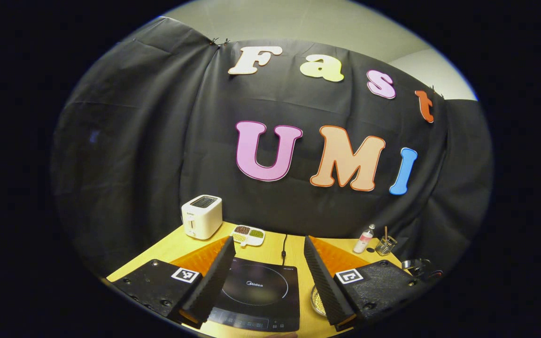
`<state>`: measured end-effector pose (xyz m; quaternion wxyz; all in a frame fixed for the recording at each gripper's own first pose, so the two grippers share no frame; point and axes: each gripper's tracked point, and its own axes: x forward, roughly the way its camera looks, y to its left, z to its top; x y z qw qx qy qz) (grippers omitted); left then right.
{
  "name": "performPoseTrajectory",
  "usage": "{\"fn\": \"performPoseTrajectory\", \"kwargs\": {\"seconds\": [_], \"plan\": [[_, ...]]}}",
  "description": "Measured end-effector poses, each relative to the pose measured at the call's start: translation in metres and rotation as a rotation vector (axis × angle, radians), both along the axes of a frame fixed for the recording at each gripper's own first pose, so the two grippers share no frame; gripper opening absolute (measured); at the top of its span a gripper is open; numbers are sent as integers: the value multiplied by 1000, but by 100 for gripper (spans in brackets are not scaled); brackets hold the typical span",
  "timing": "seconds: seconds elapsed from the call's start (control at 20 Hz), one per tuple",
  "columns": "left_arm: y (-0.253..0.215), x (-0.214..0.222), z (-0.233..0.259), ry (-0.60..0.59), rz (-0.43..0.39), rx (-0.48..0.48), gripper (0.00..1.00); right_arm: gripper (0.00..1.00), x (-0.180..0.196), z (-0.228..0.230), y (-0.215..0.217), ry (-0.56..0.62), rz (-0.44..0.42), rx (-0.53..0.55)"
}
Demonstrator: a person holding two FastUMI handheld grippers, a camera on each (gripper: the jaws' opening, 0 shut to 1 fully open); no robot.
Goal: First push the handle of the pot to place it horizontally, then grasp the pot with both hands and set it on the induction cooktop.
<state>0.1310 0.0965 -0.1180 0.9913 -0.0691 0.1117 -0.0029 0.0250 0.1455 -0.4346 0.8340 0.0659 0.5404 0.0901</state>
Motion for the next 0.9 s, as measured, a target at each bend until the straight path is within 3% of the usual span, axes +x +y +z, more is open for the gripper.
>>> {"fn": "performPoseTrajectory", "kwargs": {"seconds": [0.1,0.25,0.3,0.35,0.5,0.55,0.6,0.65,0.75,0.8,0.9], "plan": [[1,-1,-2,8,6,3,85,3,-3,-8,-3,22,17,-20],[1,-2,-1,7,15,8,85,3,-7,-16,-4,51,19,-22],[0,-3,-1,9,16,11,90,3,-7,-19,-7,61,19,-27],[0,-3,-2,11,17,12,85,3,-8,-20,-8,71,15,-20],[-2,-5,-1,15,22,16,85,3,-8,-23,-13,85,4,-12],[-3,-6,0,13,23,17,90,3,-8,-24,-17,86,5,-19],[-4,-6,-1,16,23,20,85,3,-7,-24,-23,87,5,-27],[-5,-8,-1,17,23,22,90,3,-7,-23,-31,89,-2,-34],[-9,-9,-1,18,24,16,85,3,-4,-23,-44,90,-28,-36],[-11,-10,0,18,24,13,90,3,-5,-25,-51,98,-37,-37],[-16,-11,-1,20,28,14,90,3,-5,-26,-66,101,-52,-47]]}}
